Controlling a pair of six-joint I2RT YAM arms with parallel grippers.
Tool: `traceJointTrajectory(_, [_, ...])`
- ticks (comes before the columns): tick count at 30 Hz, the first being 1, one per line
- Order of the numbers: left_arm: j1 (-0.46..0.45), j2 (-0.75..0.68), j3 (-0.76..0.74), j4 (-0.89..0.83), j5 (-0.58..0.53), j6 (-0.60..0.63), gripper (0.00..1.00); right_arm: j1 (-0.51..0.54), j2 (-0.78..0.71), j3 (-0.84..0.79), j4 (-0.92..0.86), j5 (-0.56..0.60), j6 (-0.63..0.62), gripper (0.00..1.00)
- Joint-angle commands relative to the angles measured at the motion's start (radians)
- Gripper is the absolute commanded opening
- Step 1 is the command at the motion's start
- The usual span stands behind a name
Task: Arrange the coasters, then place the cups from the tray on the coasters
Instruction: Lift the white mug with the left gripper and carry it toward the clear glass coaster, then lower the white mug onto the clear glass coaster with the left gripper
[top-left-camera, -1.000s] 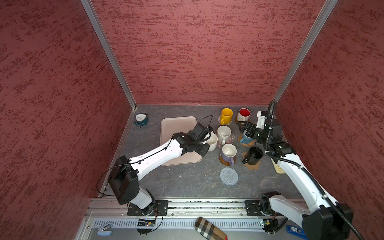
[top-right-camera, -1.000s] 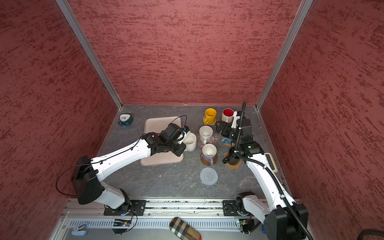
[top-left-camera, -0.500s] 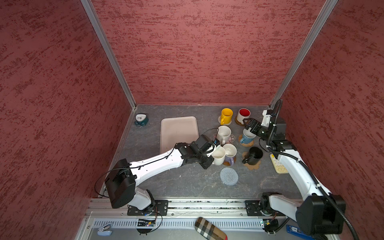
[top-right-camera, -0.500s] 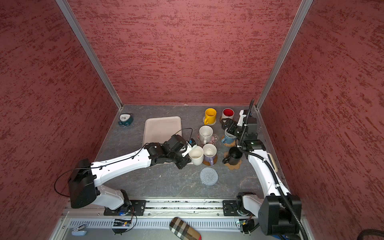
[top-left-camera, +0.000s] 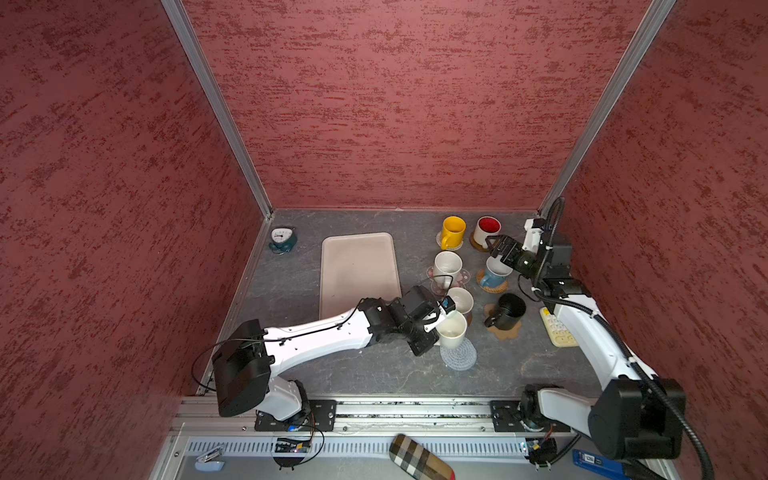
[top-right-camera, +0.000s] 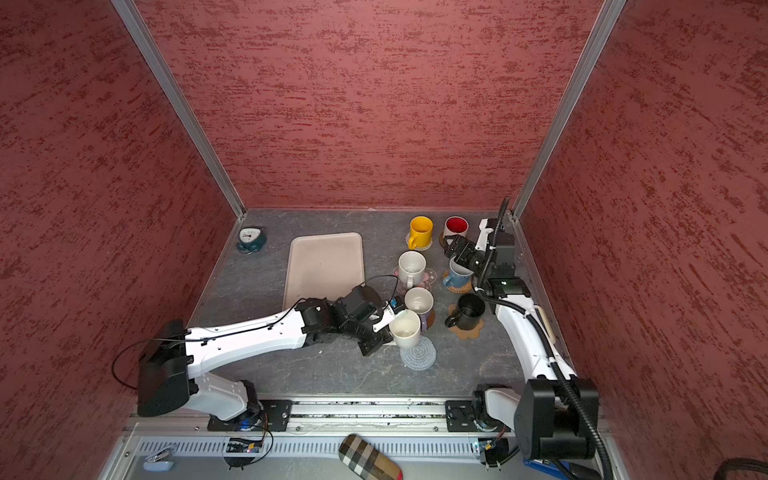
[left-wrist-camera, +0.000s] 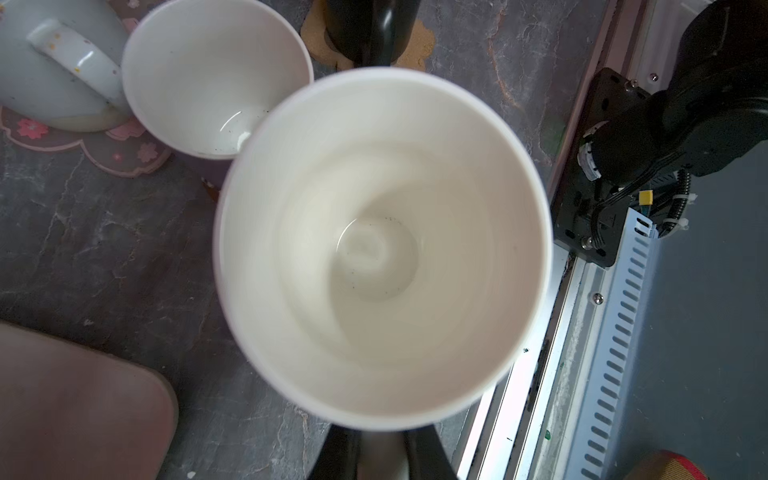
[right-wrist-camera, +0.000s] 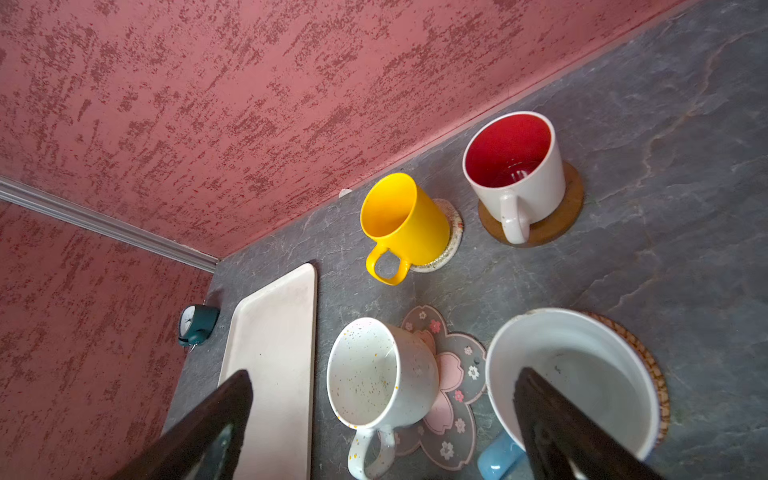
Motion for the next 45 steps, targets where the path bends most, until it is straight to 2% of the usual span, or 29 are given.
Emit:
traceJointTrajectory(1, [-0.021, 0.014, 0.005, 0.069, 0.019, 0.021, 0.0, -0.009, -0.003, -0.002, 0.045, -0.017, 0.006, 0.99])
traceJointTrajectory(21, [-0.059, 0.165, 0.05, 0.145, 0.008, 0.049, 0.0, -0.016, -0.002, -0.025, 0.056, -0.022, 0.004, 0.99])
traceJointTrajectory(45, [-0.074, 0.213, 0.097, 0.175, -0.009, 0.065, 0.0, -0.022, -0.002, -0.042, 0.067, -0.035, 0.008, 0.99])
